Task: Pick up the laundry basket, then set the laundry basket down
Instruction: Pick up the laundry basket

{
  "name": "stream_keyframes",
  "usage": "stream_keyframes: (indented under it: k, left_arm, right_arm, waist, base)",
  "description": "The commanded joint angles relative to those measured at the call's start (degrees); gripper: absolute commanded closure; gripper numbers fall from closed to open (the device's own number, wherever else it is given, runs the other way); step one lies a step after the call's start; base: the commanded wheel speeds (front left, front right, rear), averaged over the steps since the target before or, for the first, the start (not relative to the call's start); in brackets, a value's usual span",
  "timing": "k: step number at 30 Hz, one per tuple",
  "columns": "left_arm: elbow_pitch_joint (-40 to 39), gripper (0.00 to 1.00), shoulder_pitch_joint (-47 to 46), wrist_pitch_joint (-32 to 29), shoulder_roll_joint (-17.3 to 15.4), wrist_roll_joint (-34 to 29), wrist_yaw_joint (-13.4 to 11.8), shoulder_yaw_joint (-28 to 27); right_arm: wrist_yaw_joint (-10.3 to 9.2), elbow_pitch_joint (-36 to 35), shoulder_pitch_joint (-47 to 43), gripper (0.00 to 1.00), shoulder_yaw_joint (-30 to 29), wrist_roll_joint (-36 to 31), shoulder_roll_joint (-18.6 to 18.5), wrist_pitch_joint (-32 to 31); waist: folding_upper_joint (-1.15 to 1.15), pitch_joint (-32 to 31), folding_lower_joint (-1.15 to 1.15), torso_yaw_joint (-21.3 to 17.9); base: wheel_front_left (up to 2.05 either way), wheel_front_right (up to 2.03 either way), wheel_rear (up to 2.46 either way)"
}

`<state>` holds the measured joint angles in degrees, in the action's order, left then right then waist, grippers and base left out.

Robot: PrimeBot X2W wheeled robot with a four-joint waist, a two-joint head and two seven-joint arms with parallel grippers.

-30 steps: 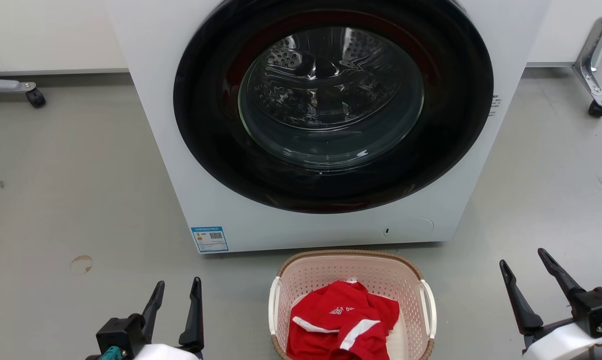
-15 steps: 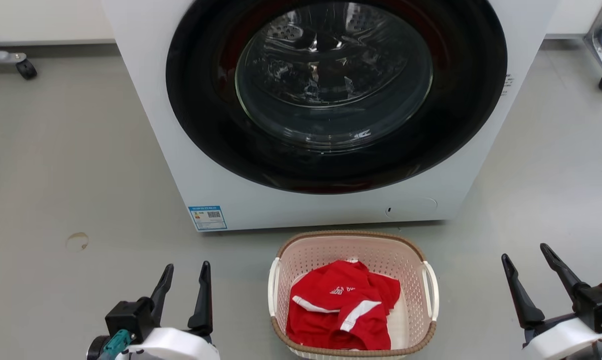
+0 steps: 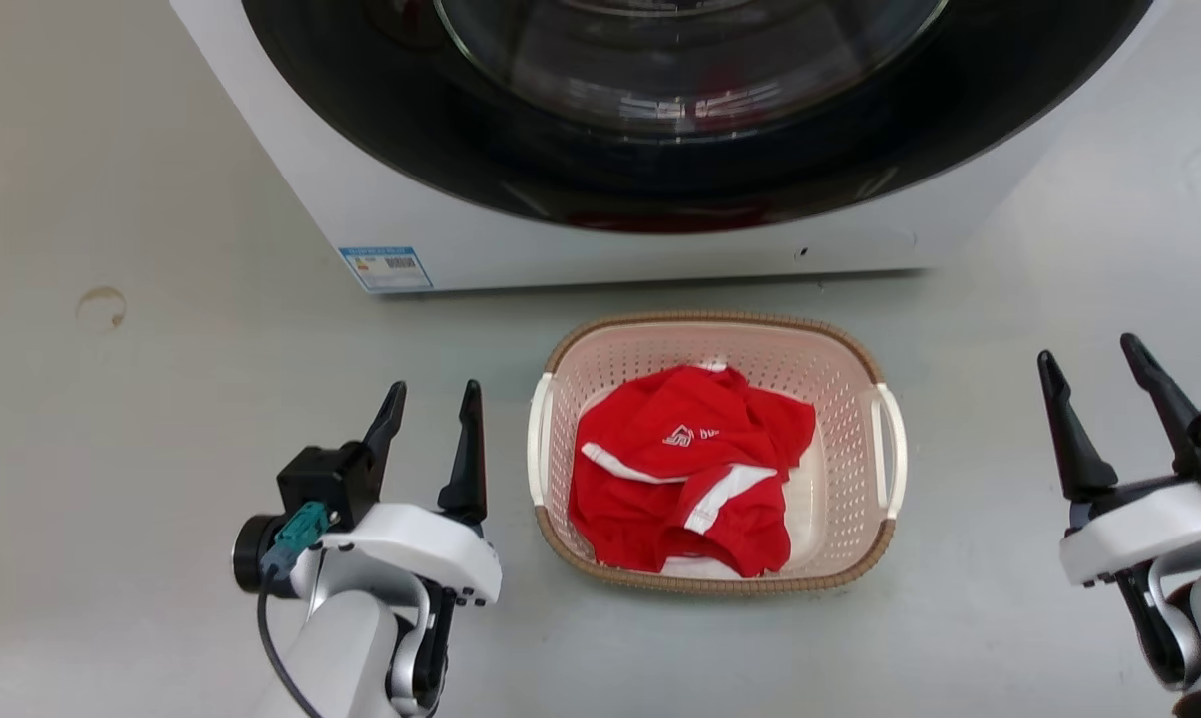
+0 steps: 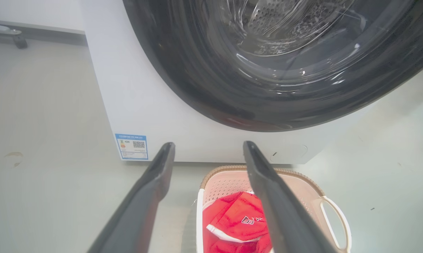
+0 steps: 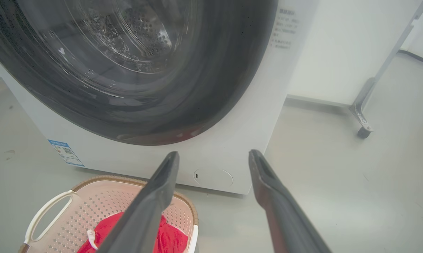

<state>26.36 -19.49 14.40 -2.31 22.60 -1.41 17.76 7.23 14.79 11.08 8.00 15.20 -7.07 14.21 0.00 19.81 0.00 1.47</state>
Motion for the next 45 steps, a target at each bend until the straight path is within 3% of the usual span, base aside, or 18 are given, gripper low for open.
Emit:
stream_keyframes:
  k: [1,7,21,45]
  left_arm:
    - [-0.2,0.00,-3.1,0.6,-0.6,1.0,-0.8,-0.6]
    - [5.8,0.00,-11.1,0.6,-0.6,3.8,-3.0,5.5]
    - [15.0,0.00,-22.1,0.6,-0.6,12.8,-7.3,14.7]
    - [21.7,0.00,-31.2,0.6,-0.6,18.0,-7.1,21.2]
  right_arm:
    - [0.25,0.1,2.6,0.00,1.1,0.5,-1.8,0.8]
    - [0.25,5.5,9.5,0.00,4.0,2.2,-3.0,0.8]
    - [0.25,14.2,16.8,0.00,10.1,3.8,-3.8,0.8]
    - [0.25,15.4,20.7,0.00,16.0,5.3,-4.1,0.8]
  waist:
    - [0.00,6.4,0.00,0.2]
    - [0.00,14.4,0.00,0.3]
    - [0.00,24.7,0.00,0.6]
    - [0.00,34.1,0.00,0.3]
  base:
    - [0.00,0.00,0.00]
    - [0.00,0.00,0.00]
    - [0.00,0.00,0.00]
    - [0.00,0.00,0.00]
